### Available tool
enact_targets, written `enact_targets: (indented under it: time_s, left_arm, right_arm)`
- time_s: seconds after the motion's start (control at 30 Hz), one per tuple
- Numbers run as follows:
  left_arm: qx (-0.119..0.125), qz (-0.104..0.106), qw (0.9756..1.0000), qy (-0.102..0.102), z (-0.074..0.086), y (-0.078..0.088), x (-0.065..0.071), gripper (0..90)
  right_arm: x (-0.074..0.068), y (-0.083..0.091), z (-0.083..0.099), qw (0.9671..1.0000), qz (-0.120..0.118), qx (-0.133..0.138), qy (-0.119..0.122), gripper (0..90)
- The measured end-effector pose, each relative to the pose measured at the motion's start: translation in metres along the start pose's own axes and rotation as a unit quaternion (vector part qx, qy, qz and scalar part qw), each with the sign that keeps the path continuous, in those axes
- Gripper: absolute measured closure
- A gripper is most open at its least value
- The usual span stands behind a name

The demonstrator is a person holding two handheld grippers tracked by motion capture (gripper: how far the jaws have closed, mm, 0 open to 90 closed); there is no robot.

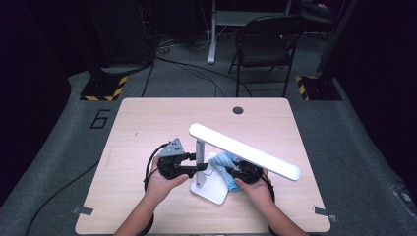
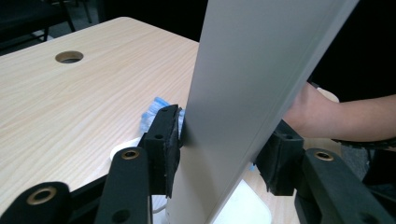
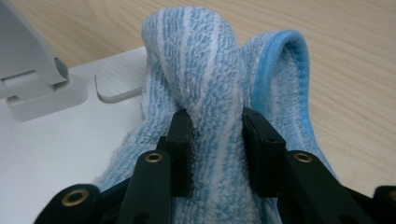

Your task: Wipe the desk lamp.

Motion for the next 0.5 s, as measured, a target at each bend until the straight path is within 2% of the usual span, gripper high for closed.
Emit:
enact_targets:
  time_s: [0.07, 0.17, 0.3, 0.37, 0.5]
  left_arm:
    - [-0.002, 0.004, 1.0000, -0.008, -0.0003, -0.0002, 0.0001, 51.7]
    - [-0.004, 0.007, 0.9998, -0.016, -0.0004, -0.0003, 0.0010, 50.3]
    - [-0.006, 0.018, 0.9996, -0.023, -0.0006, -0.0005, 0.0028, 49.4]
    - [-0.006, 0.026, 0.9993, -0.026, -0.0007, -0.0015, 0.0039, 49.2]
    - [-0.008, 0.040, 0.9985, -0.036, -0.0013, -0.0038, 0.0072, 48.9]
  right_arm:
    - [0.0013, 0.0002, -0.0010, 0.9999, 0.000, -0.011, 0.002, 65.7]
    - [0.0017, -0.0018, -0.0014, 1.0000, 0.002, 0.000, -0.003, 65.6]
    - [0.0030, -0.0028, -0.0028, 1.0000, 0.000, -0.006, -0.006, 65.6]
    - [0.0038, -0.0051, -0.0035, 1.0000, -0.002, 0.004, -0.006, 65.6]
    - [0.0030, -0.0079, -0.0059, 0.9999, 0.001, 0.005, -0.012, 65.5]
Point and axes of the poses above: each handheld gripper's, and its own axes: y roughly backward along the jaws, z roughly out of its underside, x roughly to its right, the point moved 2 cm from there along -y, roughly forward along the jaws, and after that the axes turned 1 degree about z, right-handed, at the moved point
